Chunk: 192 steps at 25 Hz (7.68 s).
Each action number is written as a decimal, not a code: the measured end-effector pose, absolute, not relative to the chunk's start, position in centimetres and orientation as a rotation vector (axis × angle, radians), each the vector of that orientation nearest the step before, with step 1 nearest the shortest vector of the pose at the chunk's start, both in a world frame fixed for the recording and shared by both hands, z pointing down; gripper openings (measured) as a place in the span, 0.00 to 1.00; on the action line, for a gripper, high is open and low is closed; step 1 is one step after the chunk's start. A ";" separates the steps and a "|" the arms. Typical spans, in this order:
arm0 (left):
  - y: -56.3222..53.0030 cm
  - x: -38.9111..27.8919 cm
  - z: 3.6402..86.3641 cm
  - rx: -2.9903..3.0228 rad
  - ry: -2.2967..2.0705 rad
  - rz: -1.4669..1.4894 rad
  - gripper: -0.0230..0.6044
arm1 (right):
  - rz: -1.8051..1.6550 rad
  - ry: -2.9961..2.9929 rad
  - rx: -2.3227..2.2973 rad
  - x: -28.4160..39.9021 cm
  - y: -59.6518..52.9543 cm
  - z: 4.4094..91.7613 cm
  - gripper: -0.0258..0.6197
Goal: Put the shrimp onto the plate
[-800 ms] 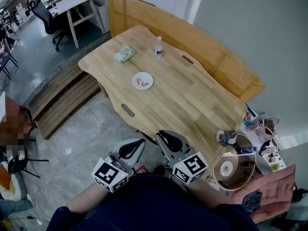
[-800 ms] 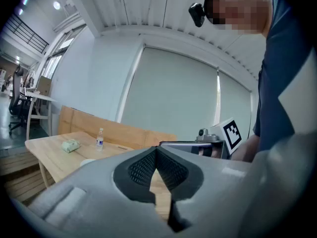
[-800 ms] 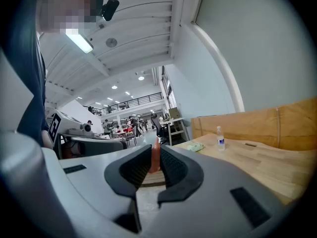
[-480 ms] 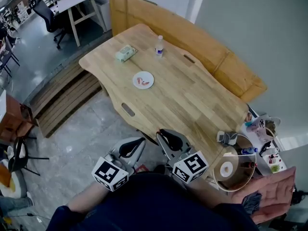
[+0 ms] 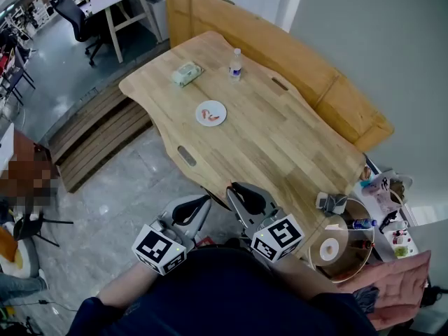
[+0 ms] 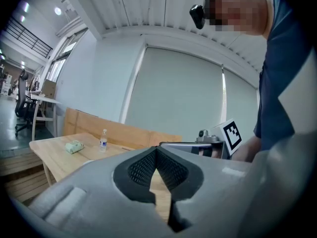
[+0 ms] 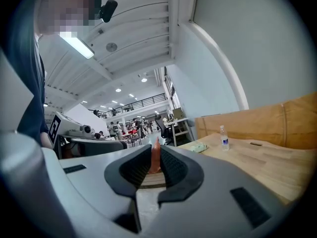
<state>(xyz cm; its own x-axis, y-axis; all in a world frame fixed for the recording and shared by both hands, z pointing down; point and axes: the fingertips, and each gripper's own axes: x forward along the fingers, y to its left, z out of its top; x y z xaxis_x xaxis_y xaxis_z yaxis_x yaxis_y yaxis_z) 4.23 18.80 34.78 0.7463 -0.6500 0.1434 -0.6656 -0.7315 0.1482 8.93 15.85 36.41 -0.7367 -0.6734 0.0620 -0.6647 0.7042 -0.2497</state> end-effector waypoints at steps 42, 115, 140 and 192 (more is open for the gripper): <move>-3.8 -2.4 35.1 2.809 -0.779 0.117 0.04 | -0.474 2.832 -1.444 2.9 -6.9 39.3 0.13; -13.6 -7.6 41.4 2.666 -0.929 0.217 0.04 | -1.053 3.212 -1.761 2.5 -30.9 71.5 0.13; -12.3 -7.4 41.2 2.649 -0.942 0.239 0.04 | -1.058 3.123 -1.780 3.2 -30.9 70.7 0.17; -7.0 0.0 36.6 2.802 -0.727 0.193 0.04 | -0.295 2.929 -1.361 2.3 -7.6 37.6 0.08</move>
